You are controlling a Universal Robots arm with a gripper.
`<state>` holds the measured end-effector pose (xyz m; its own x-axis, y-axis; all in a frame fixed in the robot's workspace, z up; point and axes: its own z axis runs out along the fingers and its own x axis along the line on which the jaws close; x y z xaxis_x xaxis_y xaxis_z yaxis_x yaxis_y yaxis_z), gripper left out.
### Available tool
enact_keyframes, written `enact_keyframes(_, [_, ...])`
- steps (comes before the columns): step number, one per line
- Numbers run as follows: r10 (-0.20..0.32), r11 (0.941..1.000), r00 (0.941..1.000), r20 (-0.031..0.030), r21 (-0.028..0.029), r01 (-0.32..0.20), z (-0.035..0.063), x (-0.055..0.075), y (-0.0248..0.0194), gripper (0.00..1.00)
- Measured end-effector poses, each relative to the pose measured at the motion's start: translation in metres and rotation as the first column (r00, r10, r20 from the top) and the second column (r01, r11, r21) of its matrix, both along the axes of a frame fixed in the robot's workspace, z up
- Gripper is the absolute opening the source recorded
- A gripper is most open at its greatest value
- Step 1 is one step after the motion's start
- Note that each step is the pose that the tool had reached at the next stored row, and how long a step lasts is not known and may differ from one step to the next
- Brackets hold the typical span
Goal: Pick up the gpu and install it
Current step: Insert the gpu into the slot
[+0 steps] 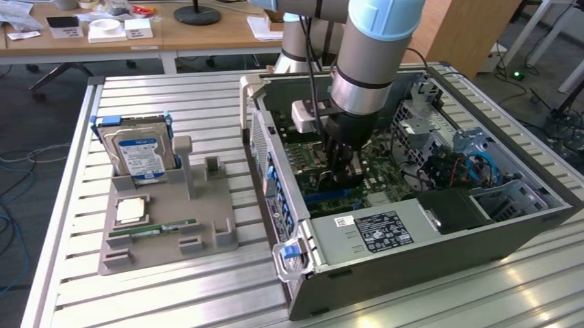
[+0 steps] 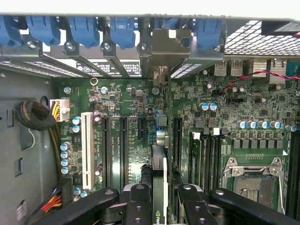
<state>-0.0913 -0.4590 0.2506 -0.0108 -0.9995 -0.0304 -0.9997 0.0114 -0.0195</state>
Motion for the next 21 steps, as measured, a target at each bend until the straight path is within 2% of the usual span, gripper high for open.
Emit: enact_keyframes(21, [-0.016,0.9999,0.9999,-0.0002,-0.0002,0.016,0.0011,0.0001,-0.0014,0.26])
